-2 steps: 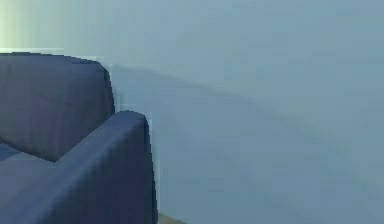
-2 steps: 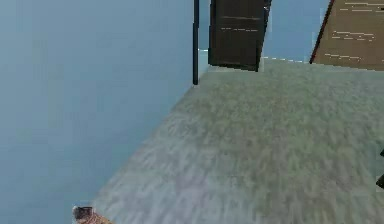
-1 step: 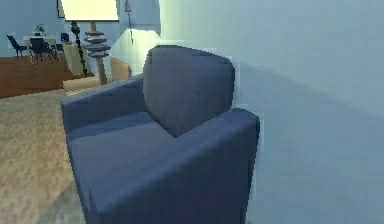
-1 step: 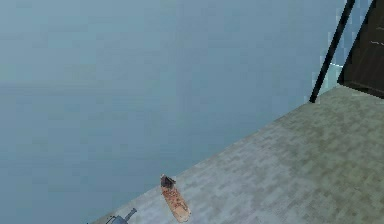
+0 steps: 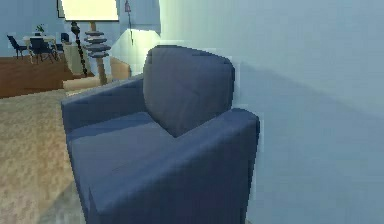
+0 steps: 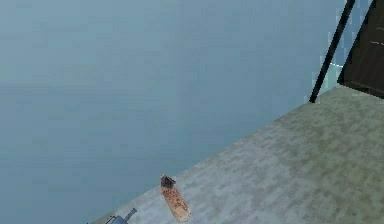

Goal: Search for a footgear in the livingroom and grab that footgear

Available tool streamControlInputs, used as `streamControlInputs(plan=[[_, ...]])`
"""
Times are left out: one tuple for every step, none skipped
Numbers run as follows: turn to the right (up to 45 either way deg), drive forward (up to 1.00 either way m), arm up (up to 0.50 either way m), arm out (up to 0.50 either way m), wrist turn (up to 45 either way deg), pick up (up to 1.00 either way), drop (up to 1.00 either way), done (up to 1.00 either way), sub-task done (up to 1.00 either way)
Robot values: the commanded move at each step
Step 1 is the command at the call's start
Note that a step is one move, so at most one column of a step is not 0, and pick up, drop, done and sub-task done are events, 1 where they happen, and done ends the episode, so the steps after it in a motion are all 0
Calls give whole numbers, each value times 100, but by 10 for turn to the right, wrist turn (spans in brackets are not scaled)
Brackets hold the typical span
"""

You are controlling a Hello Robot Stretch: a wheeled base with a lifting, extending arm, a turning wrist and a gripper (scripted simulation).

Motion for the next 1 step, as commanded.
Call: streamControlInputs(plan=[[0,0,0,46,0,0,0,0,0]])
